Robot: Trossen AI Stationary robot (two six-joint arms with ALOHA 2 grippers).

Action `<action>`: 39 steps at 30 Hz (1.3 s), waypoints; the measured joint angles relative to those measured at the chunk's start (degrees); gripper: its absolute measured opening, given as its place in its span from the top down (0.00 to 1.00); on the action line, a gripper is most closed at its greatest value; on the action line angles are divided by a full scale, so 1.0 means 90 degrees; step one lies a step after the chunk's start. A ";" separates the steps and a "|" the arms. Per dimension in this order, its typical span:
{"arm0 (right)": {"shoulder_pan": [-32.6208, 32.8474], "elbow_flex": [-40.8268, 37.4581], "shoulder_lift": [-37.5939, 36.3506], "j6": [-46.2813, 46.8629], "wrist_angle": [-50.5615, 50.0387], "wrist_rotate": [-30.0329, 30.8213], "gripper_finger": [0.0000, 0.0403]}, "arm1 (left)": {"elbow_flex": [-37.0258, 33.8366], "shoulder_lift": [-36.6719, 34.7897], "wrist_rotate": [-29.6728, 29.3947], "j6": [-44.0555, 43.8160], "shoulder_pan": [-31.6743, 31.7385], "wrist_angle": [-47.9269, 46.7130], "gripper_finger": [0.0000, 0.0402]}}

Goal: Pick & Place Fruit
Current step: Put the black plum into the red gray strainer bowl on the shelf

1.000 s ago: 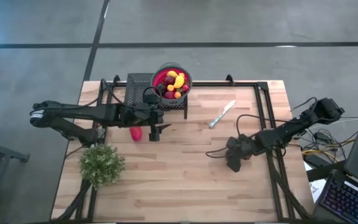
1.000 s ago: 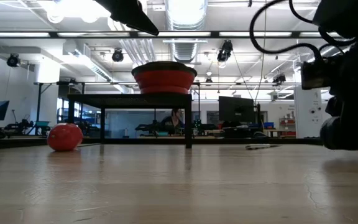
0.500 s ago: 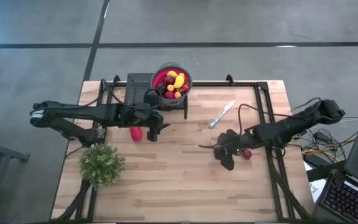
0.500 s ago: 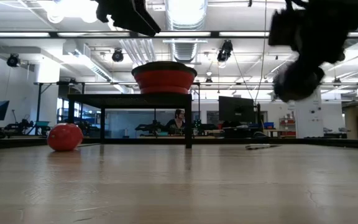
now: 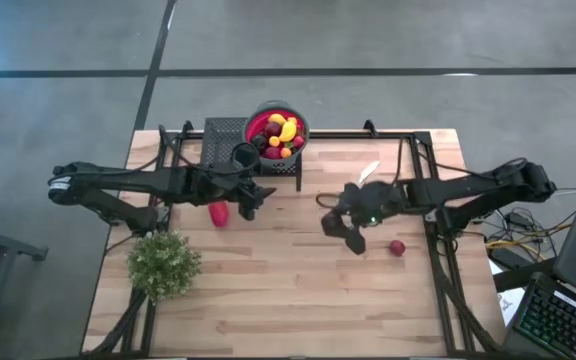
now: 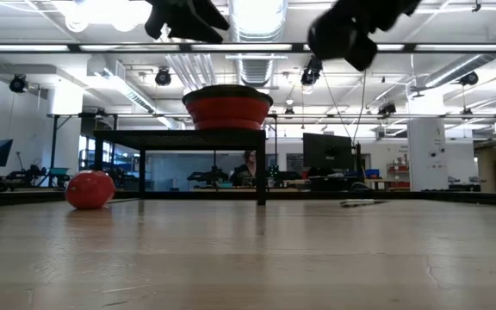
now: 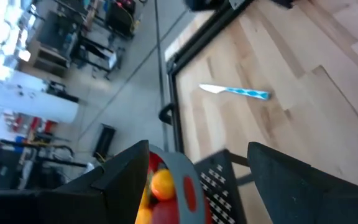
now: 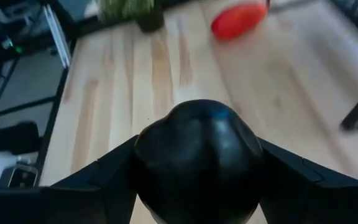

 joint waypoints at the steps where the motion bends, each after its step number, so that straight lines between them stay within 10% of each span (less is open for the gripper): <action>1: -0.0085 0.0099 0.0000 -0.0124 0.0015 -0.0026 0.37 | 0.0001 0.0000 0.0002 0.0059 0.0000 0.0078 0.31; 22: -0.0970 0.1060 0.0097 -0.1658 0.0790 -0.0487 0.34 | -0.0007 0.0792 -0.0940 0.1874 0.0017 0.2021 0.15; 39: -0.1008 0.1096 0.0191 -0.1927 0.2336 -0.0537 0.33 | -0.0007 0.0872 0.0482 0.3488 0.0002 0.3686 0.12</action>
